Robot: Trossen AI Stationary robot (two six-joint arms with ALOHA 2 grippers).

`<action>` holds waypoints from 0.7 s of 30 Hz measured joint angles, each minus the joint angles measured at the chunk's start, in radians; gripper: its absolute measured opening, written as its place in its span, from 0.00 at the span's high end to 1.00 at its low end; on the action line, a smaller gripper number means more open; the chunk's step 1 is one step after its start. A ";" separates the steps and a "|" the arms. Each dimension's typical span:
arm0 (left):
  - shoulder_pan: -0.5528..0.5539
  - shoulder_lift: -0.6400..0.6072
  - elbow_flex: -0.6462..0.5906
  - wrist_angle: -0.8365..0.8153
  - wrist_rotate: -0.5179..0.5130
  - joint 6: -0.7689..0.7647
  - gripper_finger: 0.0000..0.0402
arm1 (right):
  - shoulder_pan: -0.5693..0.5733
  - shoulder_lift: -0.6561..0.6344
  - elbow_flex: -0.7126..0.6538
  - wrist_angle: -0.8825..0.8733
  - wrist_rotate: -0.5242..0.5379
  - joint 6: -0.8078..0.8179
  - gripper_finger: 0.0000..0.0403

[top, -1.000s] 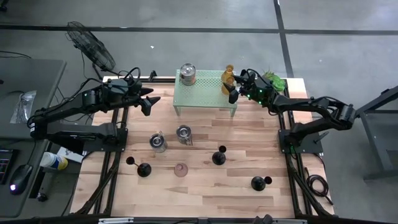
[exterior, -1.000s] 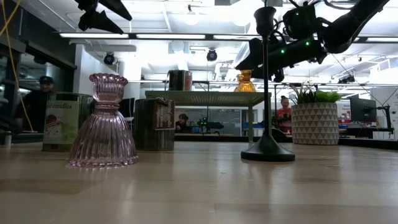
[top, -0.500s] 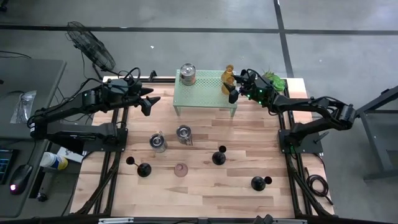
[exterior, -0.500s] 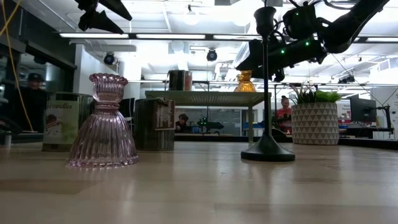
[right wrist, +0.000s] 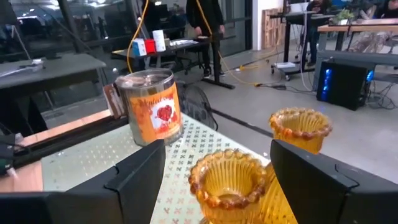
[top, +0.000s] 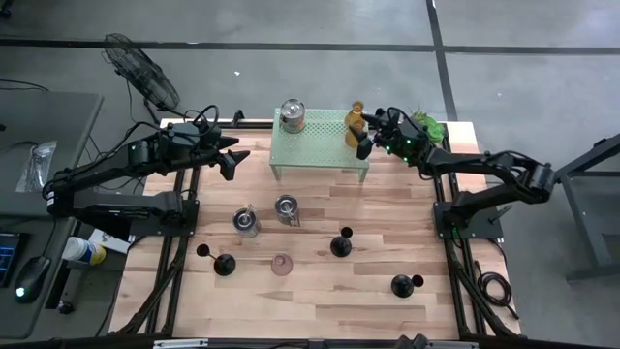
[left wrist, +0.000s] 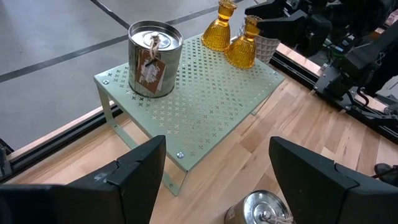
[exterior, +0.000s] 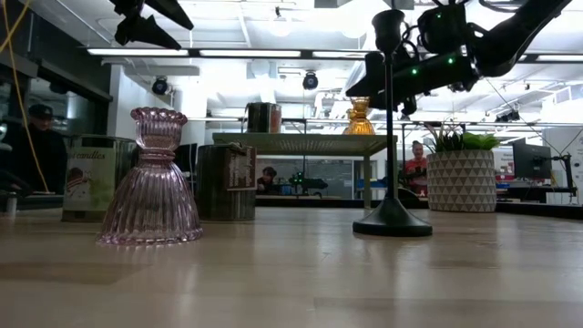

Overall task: Pick & Place candle stick holders
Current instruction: Put the violet candle holder on the shelf

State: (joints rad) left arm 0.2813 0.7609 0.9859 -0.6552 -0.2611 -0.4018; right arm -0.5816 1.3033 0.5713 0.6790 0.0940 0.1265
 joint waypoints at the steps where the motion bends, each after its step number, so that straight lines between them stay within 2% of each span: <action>1: 0.000 0.000 0.000 0.001 0.000 0.000 0.30 | 0.000 -0.006 0.000 -0.002 0.007 0.000 0.30; 15: 0.000 0.000 0.000 0.001 0.012 -0.007 0.30 | 0.000 -0.187 0.000 -0.071 0.057 -0.037 0.30; 21: 0.000 0.000 0.000 -0.008 0.071 0.002 0.30 | 0.004 -0.300 0.000 -0.136 0.066 -0.034 0.30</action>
State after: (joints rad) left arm 0.2813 0.7605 0.9859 -0.6631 -0.1904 -0.4001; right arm -0.5779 1.0028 0.5713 0.5427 0.1599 0.0925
